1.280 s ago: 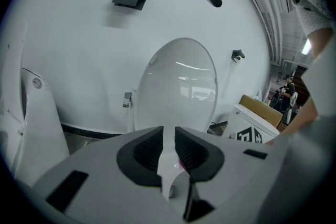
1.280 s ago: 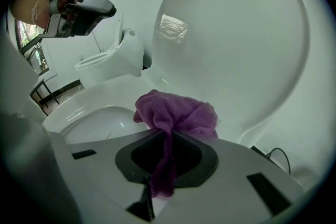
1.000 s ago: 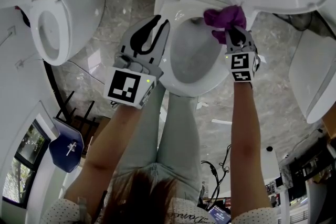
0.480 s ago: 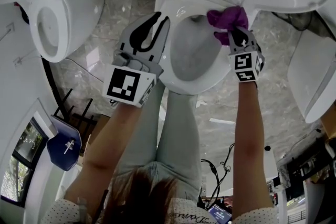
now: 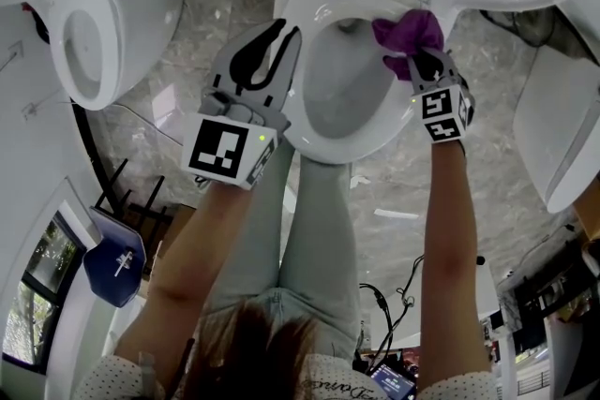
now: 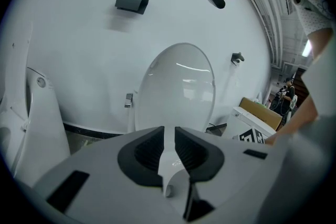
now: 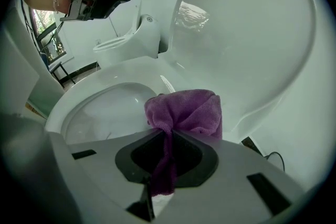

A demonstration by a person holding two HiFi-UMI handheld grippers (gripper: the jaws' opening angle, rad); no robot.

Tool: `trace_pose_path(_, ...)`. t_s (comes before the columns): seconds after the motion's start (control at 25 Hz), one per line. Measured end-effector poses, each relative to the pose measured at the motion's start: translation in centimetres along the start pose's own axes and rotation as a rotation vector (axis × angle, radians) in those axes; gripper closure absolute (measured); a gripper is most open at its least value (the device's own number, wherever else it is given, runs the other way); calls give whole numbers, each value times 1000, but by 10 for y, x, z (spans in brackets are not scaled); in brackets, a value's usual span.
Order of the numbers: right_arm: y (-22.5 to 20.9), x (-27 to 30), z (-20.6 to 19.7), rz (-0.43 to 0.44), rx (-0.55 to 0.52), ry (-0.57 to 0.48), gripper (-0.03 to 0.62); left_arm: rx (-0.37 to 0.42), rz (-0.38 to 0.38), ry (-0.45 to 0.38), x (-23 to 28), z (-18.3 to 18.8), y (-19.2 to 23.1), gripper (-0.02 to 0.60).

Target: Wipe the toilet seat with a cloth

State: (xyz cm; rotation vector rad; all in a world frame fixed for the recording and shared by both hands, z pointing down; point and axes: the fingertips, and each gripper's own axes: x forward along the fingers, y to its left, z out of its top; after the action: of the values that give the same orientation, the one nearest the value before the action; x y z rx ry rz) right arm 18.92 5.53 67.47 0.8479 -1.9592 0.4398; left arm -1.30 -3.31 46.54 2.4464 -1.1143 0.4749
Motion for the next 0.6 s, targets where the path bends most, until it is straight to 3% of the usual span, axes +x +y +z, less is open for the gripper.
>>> trace_pose_path(0.4,13,-3,-14,65,94,48,540,-10,3,-11,-13,-6,-9,528)
trace_pose_path(0.6,19,-6,-18,86,141,48,540,-28,40,-24,-23,-6,-4,528)
